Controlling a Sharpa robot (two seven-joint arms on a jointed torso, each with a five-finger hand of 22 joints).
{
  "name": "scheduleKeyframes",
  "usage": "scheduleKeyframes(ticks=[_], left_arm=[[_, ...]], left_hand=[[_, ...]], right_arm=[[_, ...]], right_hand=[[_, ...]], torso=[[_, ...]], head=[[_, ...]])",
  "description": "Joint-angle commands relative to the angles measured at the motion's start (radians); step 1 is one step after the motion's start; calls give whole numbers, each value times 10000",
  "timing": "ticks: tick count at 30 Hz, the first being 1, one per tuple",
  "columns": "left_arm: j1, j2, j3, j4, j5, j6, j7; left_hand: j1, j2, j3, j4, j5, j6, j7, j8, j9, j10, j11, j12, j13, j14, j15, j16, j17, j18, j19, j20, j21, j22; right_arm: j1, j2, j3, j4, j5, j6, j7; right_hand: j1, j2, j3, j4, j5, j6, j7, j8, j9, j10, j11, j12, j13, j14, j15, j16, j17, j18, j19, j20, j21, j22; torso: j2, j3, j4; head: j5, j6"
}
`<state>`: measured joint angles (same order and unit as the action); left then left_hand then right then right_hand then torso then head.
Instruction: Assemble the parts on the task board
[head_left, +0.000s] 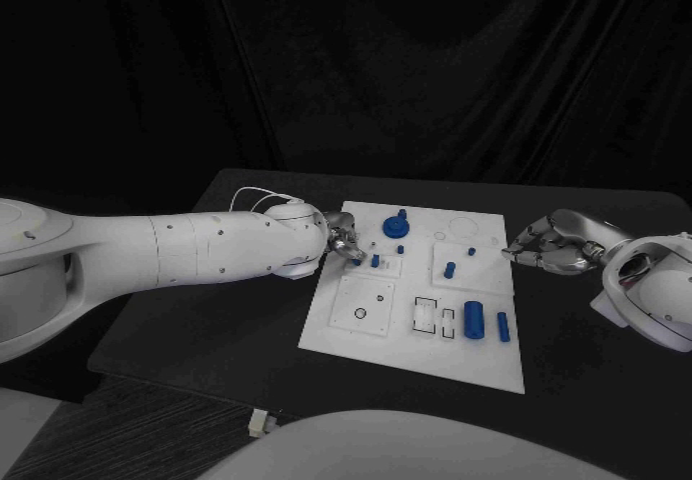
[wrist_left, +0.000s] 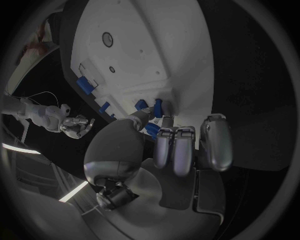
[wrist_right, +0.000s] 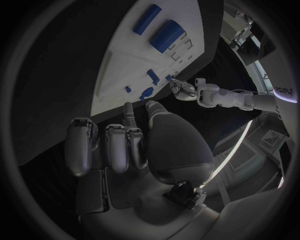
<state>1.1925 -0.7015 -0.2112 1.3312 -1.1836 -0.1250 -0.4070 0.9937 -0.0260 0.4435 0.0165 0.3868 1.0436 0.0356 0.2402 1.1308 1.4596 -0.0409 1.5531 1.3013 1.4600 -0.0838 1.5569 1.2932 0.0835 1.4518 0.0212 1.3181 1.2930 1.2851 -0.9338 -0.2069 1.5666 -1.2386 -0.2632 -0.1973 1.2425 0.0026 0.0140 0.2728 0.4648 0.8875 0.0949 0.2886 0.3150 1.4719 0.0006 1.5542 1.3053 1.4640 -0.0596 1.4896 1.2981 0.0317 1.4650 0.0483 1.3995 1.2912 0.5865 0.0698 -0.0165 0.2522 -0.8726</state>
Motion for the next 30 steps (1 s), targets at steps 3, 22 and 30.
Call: scheduleKeyframes(ticks=[3,22,30], left_arm=[[-48,50,-21,-56,1,344,3],[-75,113,-21,-171,1,942,-293],[-84,139,-21,-209,1,1036,-330]], left_hand=[[-86,18,432,45,-158,15,-118,-65,21,1112,-36,176,2695,1108,-79,139,2776,-254,71,2,-128,1993],[-521,1,-1106,1217,-1886,-284,98,-541,-212,1112,147,176,2695,1108,64,139,2776,-230,58,127,-343,1964],[-692,115,-1630,1704,-2248,-304,124,-595,-225,1112,175,176,2695,1108,90,139,2776,-226,63,154,-375,1963]], right_arm=[[-27,-18,7,7,-19,-63,-197],[-31,-15,7,-1,-19,-14,-218],[-33,-6,7,-8,-19,2,-214]], right_hand=[[280,-42,281,-57,246,-66,-1,39,2,989,125,166,2655,706,41,-206,846,168,203,56,-151,2131],[302,-52,288,-64,254,-75,4,34,-2,989,127,166,2655,702,42,-217,827,171,197,56,-167,2126],[302,-52,288,-64,254,-75,4,34,-2,989,127,166,2655,702,42,-217,827,171,197,56,-167,2126]], torso=[[0,2,2],[3,1,4],[-3,2,1]], head=[[5,0],[31,0],[40,0]])
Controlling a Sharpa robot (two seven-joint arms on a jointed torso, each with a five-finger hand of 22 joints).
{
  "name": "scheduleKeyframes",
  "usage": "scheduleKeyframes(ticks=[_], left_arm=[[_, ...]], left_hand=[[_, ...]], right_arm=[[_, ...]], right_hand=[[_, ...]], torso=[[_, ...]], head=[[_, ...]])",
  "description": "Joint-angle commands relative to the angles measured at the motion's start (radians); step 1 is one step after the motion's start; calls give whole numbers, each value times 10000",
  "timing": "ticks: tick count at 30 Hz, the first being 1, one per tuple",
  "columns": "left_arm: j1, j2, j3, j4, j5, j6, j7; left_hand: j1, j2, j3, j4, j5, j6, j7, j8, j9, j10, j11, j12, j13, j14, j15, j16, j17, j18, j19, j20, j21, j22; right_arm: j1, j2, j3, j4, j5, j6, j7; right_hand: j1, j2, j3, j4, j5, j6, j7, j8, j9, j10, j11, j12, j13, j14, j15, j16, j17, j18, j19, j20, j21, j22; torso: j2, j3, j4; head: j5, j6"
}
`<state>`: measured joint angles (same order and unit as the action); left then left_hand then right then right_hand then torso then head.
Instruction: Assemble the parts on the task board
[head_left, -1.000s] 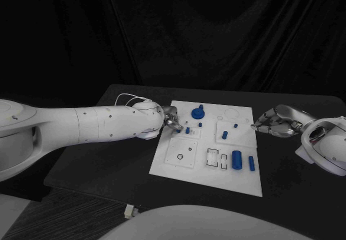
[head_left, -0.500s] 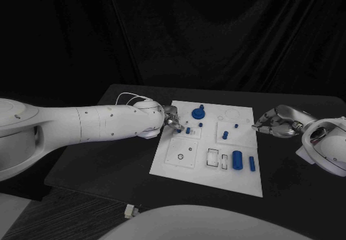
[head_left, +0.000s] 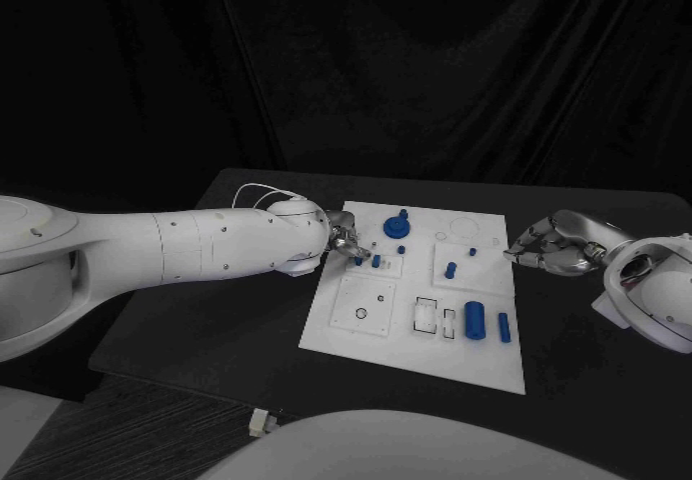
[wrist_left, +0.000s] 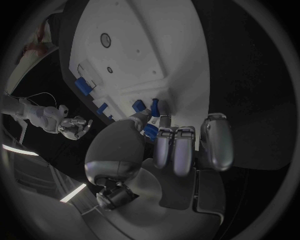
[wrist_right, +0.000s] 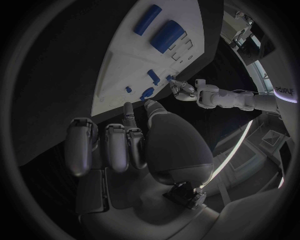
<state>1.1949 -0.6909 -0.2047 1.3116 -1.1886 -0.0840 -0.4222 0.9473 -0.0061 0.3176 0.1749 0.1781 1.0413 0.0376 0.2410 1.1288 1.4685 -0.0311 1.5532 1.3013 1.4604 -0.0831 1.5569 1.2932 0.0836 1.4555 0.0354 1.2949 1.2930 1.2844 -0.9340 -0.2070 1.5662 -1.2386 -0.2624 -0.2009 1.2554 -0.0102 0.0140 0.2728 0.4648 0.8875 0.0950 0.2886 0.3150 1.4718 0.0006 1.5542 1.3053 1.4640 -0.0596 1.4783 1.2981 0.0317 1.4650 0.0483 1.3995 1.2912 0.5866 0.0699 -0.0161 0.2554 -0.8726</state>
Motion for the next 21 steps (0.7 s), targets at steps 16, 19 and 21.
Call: scheduleKeyframes(ticks=[16,19,21], left_arm=[[-114,41,-86,-76,50,720,-268],[-115,35,-86,-81,50,709,-270],[-115,29,-86,-80,50,693,-268]], left_hand=[[-198,-10,-795,464,-280,-125,35,-340,71,1023,35,176,2695,1104,56,139,2776,-230,53,0,-123,1975],[-56,37,-1015,596,-276,-121,-25,35,529,1023,-28,176,2695,1104,12,139,2776,-231,63,-39,-123,1978],[40,80,-1213,737,-271,-191,-76,407,1018,1023,-64,176,2695,1104,-23,139,2776,-234,72,-70,-121,1981]], right_arm=[[-29,-5,8,-5,-19,4,-172],[-31,0,8,-7,-19,6,-169],[-33,2,8,-9,-19,9,-168]], right_hand=[[186,72,293,-66,262,-79,6,32,-5,989,129,166,2655,700,43,-108,817,173,194,56,-177,2122],[191,71,295,-66,265,-81,7,31,-6,989,130,166,2655,700,44,-108,817,174,192,56,-182,2121],[191,71,295,-66,265,-81,7,31,-6,989,130,166,2655,700,44,-108,817,174,192,56,-182,2121]], torso=[[-4,2,-4],[-1,-1,-1],[-2,0,-1]], head=[[-11,0],[5,0],[0,0]])
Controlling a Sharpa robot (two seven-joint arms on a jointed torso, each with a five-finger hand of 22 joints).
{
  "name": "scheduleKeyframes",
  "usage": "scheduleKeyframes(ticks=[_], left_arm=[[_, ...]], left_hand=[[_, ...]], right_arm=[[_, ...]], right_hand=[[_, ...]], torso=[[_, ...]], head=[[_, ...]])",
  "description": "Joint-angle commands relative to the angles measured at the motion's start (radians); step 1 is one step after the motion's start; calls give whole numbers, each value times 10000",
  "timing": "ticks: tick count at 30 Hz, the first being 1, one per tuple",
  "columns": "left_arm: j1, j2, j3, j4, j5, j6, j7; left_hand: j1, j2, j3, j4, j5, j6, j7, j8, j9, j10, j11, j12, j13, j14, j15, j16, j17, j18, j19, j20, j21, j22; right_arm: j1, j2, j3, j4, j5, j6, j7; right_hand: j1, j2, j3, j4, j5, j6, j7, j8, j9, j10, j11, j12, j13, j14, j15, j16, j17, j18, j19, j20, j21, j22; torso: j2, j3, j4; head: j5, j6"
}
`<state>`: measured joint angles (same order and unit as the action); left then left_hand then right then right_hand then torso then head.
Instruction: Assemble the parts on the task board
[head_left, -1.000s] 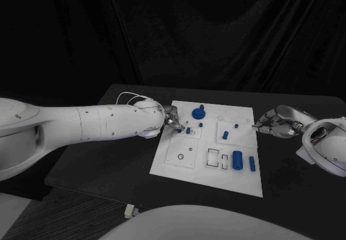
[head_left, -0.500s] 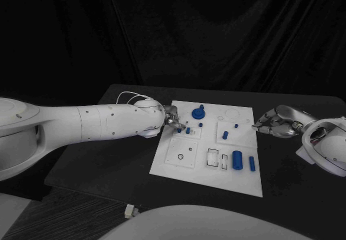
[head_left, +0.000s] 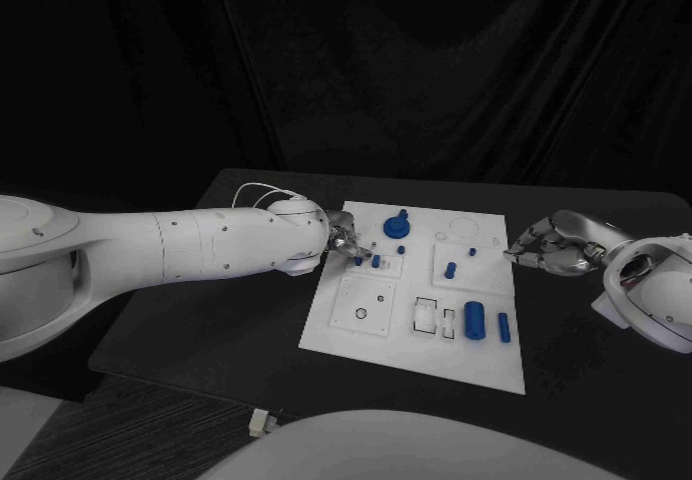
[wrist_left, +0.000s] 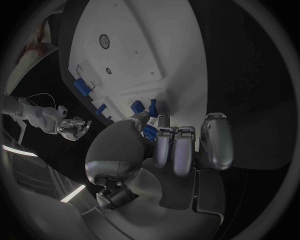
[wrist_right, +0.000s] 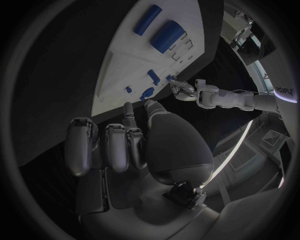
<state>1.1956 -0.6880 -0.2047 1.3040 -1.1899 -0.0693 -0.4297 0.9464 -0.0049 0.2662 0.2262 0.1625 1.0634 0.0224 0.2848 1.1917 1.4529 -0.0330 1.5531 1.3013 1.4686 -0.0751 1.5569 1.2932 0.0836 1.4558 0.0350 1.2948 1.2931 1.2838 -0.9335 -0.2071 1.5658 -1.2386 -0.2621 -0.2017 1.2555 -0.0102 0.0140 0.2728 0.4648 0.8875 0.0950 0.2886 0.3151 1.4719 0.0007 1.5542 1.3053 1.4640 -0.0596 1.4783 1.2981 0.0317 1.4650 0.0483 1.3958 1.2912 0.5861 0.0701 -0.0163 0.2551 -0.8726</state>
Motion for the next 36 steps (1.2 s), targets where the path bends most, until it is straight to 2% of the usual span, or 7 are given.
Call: scheduleKeyframes(ticks=[1,3,5,22,26,29,36], left_arm=[[-122,-3,-87,-2,63,532,-190],[-122,-8,-87,-2,63,514,-187],[-122,-15,-87,-2,63,502,-187],[-121,-85,-85,25,63,167,34],[-120,-129,-84,87,63,-75,252],[-119,-184,-83,150,63,-293,439],[-106,-381,-79,302,63,-971,968]], left_hand=[[88,81,-759,265,-113,-451,61,89,553,1179,-54,177,2695,1022,-111,139,2775,-236,75,-78,-111,1984],[196,136,-989,445,-105,-600,17,576,1227,1179,-92,177,2695,1022,-141,139,2775,-237,84,-108,-111,1987],[230,147,-1091,514,-99,-655,1,770,1435,1179,-105,177,2695,1022,-154,139,2775,-241,93,-118,-98,1991],[-250,276,-1696,660,16,-860,-11,1243,1442,1179,-120,177,2695,1022,-169,139,2775,-252,120,-139,-52,2006],[-514,358,-2263,649,-756,-981,-2,1424,1426,1179,-112,177,2695,1022,-165,139,2775,-258,137,-136,-26,2013],[-686,408,-2608,671,-1078,-1049,14,1452,1411,1179,-103,177,2695,1022,-150,139,2775,-258,144,-137,-16,2016],[-1230,401,-3416,675,-1146,-1115,22,1431,1387,1179,-98,177,2695,1022,-160,139,2775,-265,153,-137,9,2023]], right_arm=[[-29,-3,8,-6,-19,7,-159],[-31,-4,8,-7,-19,8,-159],[-34,-5,8,-6,-19,9,-158],[-48,0,8,-11,-19,12,-147],[-51,4,8,-19,-19,11,-143],[-53,2,8,-24,-19,12,-143],[-54,-4,8,-37,-19,17,-147]], right_hand=[[191,71,295,-66,265,-80,8,31,-6,989,130,166,2655,700,44,-108,817,174,192,56,-146,2121],[194,70,297,-66,267,-81,8,31,-7,989,131,166,2655,700,44,-108,817,173,195,57,-139,2123],[194,70,297,-66,267,-81,8,31,-7,989,131,166,2655,700,44,-108,817,173,195,57,-139,2123],[203,69,301,-65,273,-82,11,29,-9,989,132,166,2655,698,45,-114,806,175,191,57,-151,2120],[205,68,302,-65,275,-83,11,29,-10,989,133,166,2655,700,46,-108,817,176,189,57,-155,2118],[209,69,305,-64,278,-83,12,29,-11,989,134,166,2655,698,46,-114,805,175,191,58,-154,2119],[209,69,305,-64,278,-83,12,29,-11,989,134,166,2655,698,46,-114,805,175,191,58,-154,2119]], torso=[[4,-2,-1],[3,-3,-3],[4,-1,-4],[-1,-4,-2],[-2,-3,-5],[1,-1,-2],[-1,-4,2]], head=[[3,0],[5,0],[10,0],[-9,0],[-14,0],[-18,0],[-38,0]])
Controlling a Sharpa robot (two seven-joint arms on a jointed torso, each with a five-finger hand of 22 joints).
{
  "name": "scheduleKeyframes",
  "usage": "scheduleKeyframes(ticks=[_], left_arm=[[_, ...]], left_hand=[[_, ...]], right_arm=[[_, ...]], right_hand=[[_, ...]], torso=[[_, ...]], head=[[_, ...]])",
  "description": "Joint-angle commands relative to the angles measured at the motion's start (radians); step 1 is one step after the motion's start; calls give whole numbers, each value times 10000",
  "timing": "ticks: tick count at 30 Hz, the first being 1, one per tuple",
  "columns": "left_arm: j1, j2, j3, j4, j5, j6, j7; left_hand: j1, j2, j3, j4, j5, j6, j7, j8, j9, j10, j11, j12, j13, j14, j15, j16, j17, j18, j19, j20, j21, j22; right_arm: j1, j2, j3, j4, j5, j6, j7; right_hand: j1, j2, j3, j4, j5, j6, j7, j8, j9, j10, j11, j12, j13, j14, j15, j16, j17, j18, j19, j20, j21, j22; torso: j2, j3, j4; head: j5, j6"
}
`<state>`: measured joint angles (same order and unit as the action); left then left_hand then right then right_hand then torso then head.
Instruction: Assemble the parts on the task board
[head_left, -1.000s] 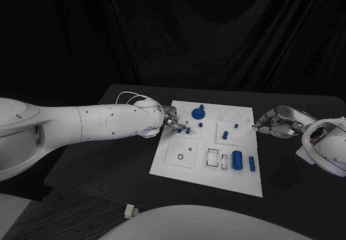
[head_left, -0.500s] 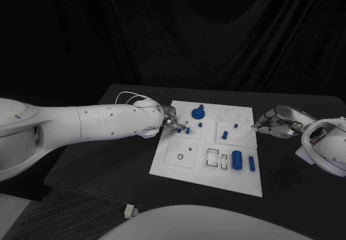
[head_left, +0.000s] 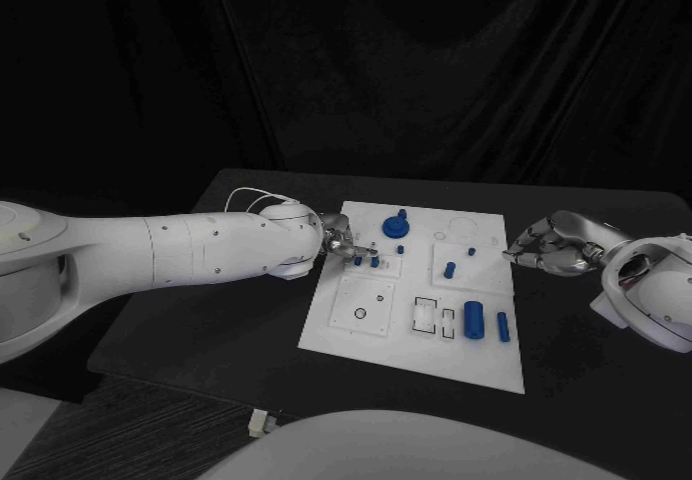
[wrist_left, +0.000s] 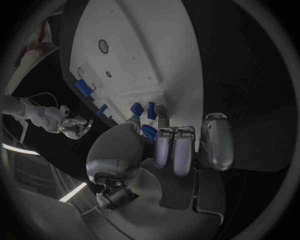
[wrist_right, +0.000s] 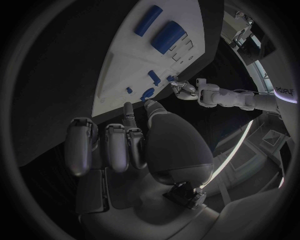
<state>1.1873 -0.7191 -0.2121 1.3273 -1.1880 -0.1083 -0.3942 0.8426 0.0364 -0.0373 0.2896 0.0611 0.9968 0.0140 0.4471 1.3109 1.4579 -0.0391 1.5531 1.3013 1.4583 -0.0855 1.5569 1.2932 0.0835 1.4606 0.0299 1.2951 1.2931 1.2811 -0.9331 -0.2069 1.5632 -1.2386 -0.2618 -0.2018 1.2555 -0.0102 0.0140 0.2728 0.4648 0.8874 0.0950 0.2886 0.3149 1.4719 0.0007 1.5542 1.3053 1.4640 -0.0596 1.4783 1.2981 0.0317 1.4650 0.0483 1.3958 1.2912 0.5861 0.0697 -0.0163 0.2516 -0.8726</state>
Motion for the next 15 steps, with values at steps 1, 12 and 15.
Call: scheduleKeyframes(ticks=[1,12,15], left_arm=[[-15,-109,-4,99,44,-670,687],[665,-540,1,387,355,-1426,1520],[976,-577,2,344,426,-1367,1596]], left_hand=[[-207,-10,-435,38,-135,-450,106,-192,195,1129,-39,177,2695,1125,-58,139,2776,-266,107,-89,14,2025],[569,773,-747,46,657,-615,172,-462,54,1129,32,177,2695,1125,-2,139,2776,-264,76,-27,-9,2020],[1176,1041,-802,30,1707,-675,196,-618,-32,1129,51,177,2695,1125,30,139,2776,-258,54,-6,-14,2017]], right_arm=[[-27,-7,7,-15,-19,18,-149],[-26,-11,7,-33,-19,46,-172],[-26,-8,7,-39,-19,55,-174]], right_hand=[[209,69,305,-64,278,-82,11,29,-9,989,133,166,2655,698,46,-114,805,175,191,58,-154,2119],[214,69,308,-62,281,-82,12,29,-11,989,134,166,2655,698,47,-114,805,177,189,58,-160,2118],[215,69,309,-59,283,-83,13,28,-12,989,132,166,2655,698,47,-114,805,176,190,59,-160,2118]], torso=[[-2,1,2],[0,5,2],[-4,6,1]], head=[[-2,0],[-42,0],[-32,0]])
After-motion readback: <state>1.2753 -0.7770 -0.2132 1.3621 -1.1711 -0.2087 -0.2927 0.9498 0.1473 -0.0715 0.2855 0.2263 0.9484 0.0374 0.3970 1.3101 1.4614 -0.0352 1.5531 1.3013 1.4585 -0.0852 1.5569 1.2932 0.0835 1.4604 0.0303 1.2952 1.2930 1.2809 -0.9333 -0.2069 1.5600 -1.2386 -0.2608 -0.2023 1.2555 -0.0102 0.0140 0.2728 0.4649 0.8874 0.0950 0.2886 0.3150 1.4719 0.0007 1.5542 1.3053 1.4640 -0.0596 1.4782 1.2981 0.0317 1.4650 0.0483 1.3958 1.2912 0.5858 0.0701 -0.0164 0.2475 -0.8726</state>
